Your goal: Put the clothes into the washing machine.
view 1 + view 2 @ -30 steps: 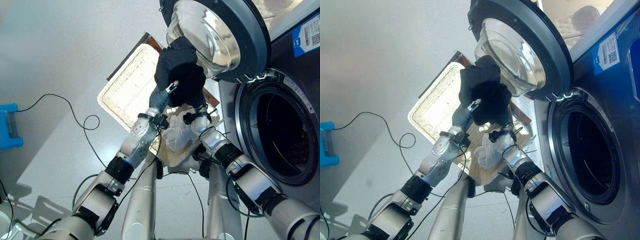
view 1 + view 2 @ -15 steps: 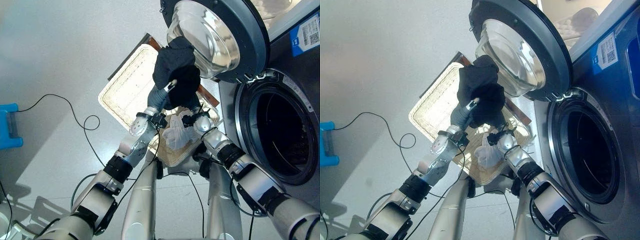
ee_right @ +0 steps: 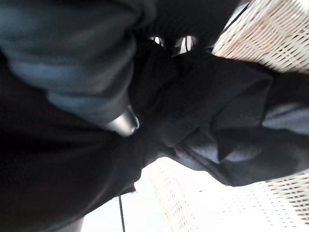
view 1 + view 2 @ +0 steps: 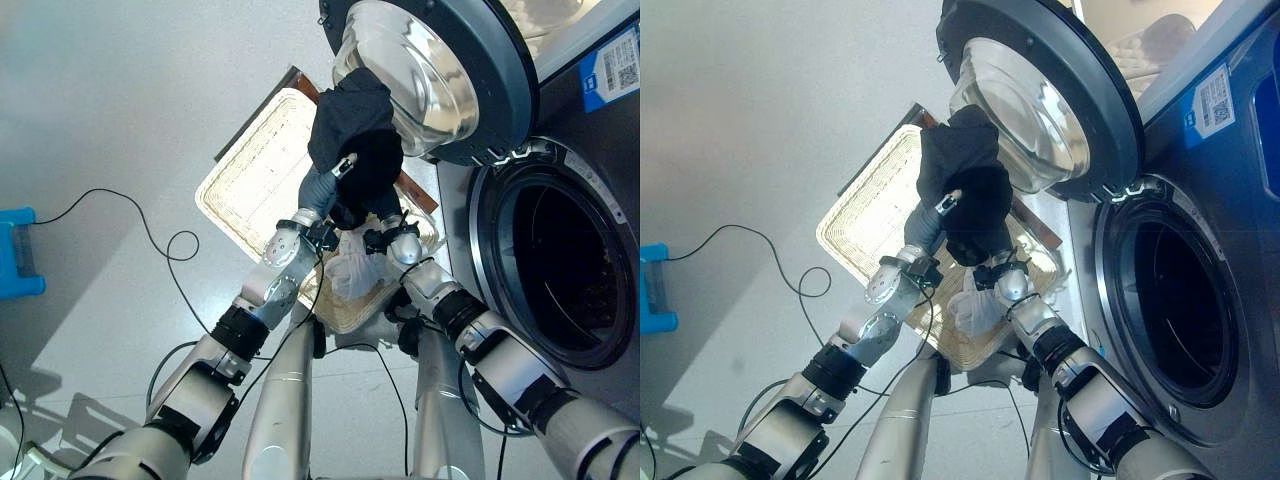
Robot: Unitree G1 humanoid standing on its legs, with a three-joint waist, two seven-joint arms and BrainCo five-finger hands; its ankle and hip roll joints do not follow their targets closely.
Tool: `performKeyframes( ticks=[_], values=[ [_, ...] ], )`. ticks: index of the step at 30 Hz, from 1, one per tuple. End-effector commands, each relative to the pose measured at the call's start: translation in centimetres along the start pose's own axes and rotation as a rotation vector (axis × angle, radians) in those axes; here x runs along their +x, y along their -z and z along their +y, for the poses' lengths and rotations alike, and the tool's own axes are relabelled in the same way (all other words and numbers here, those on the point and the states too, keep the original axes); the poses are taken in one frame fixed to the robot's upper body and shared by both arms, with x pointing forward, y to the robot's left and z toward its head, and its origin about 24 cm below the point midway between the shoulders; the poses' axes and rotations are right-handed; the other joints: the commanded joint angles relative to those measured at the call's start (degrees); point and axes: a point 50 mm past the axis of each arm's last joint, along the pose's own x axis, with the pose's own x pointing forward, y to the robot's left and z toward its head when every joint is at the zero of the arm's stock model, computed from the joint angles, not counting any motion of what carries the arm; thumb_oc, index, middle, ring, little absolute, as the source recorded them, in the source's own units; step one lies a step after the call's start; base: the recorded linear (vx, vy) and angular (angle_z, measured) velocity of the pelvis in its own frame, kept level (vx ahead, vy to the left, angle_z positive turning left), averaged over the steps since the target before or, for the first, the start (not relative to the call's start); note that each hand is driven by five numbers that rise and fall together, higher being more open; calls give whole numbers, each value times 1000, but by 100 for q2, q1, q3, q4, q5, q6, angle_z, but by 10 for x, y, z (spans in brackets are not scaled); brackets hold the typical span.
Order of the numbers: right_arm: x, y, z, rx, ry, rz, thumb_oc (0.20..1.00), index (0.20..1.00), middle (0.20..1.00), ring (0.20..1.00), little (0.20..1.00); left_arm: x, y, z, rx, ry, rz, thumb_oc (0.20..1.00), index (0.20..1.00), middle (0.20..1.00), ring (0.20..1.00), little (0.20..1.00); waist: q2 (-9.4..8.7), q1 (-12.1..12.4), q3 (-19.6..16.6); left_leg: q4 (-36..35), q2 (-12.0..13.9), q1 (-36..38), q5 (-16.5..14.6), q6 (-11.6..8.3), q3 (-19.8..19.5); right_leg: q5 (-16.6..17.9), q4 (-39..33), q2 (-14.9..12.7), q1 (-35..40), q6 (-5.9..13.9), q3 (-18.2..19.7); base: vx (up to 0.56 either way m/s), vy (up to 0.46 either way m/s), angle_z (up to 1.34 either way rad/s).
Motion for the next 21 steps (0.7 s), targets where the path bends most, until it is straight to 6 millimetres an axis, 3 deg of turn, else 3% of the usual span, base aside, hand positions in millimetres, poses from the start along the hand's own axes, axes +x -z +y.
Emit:
performKeyframes(
  ticks=[1,8,9,10,21],
  values=[
    [14,-56,14,185,28,-254,200,200,200,200,200,1,14,-19,-6,49,38,200,200,200,200,200,244,-3,-139,565,-256,-10,-874,-23,535,597,-561,178,66,682,120,0,0,0],
    [6,-34,-2,237,148,-192,200,200,200,200,200,-8,26,2,88,-66,63,203,203,203,203,203,235,-79,-139,579,-236,50,-917,-32,586,569,-573,234,103,684,202,6,29,-4],
    [4,-32,-5,245,160,-184,200,200,200,200,200,-9,27,3,108,-79,67,467,467,467,467,467,234,-86,-139,577,-232,53,-922,-32,593,566,-578,240,104,683,212,-3,35,-11],
    [0,-23,-10,250,190,-162,200,200,200,200,200,-13,31,11,144,-112,85,1000,1000,1000,1000,1000,236,-113,-139,571,-230,68,-931,-34,613,563,-594,258,115,687,236,-4,40,-11],
    [-40,16,-29,199,335,-70,200,200,200,200,200,-45,51,48,281,-276,156,1000,1000,1000,1000,1000,247,-344,-139,414,-197,203,-940,-60,797,556,-796,403,180,686,429,-8,60,-12]
  ],
)
